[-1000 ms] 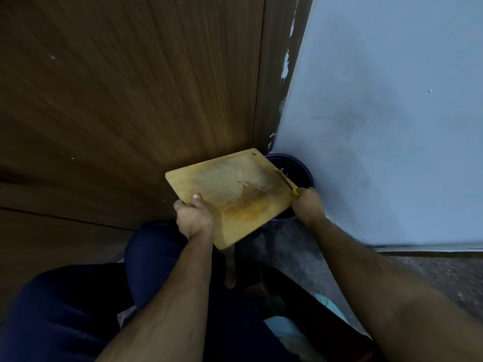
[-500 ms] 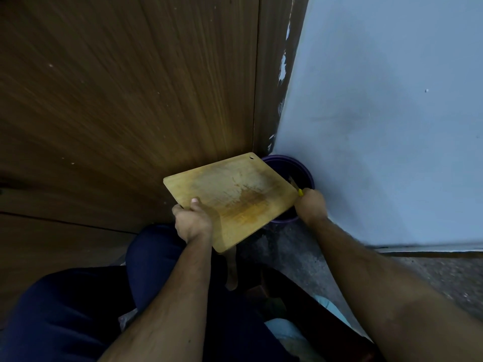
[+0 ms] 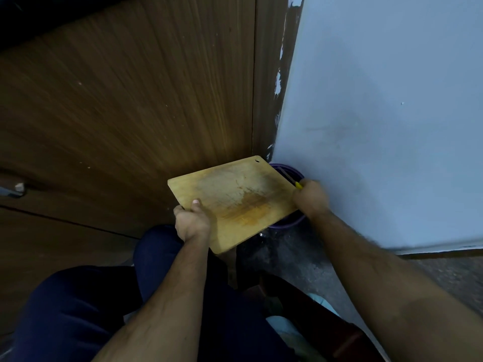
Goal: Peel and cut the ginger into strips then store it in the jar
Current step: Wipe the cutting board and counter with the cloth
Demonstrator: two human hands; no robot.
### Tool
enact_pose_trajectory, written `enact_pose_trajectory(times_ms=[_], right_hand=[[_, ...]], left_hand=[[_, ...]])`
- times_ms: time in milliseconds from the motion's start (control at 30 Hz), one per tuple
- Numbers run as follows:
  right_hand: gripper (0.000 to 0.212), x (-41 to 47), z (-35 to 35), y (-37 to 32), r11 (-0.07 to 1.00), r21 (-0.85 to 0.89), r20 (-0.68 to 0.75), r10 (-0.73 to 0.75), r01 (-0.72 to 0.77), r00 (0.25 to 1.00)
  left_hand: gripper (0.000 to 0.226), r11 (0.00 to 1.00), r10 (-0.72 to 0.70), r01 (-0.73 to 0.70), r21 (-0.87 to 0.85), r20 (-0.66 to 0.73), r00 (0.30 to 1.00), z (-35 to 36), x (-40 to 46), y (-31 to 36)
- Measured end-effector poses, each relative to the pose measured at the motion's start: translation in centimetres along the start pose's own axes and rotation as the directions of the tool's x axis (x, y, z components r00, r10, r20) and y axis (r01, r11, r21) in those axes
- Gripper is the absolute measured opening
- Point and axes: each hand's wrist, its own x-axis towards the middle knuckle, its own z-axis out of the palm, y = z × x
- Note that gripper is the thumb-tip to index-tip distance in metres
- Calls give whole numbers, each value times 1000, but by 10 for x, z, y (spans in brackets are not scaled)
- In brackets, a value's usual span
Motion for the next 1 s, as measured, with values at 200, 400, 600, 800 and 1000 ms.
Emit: enact_pose_trajectory(times_ms=[200, 400, 600, 800, 1000], right_hand=[[31, -3, -47, -19, 999, 14, 31, -42, 41, 999], [43, -16, -105, -42, 999, 1, 96, -48, 49, 994], [39, -58, -163, -73, 994, 24, 54, -104, 103, 993], [40, -105, -203, -91, 989, 1, -68, -147, 147, 987], [42, -139, -251, -126, 978, -14, -192, -205, 207, 960]], left_hand=[[46, 994, 58, -52, -96, 55, 997, -28, -15, 14], [40, 970, 130, -107, -218, 92, 987, -66, -35, 32], [34, 926, 235, -196, -322, 87, 968, -107, -55, 44], [32, 878, 320, -251, -406, 110, 941, -147, -83, 61], [33, 827, 399, -305, -473, 110, 910, -192, -103, 87]])
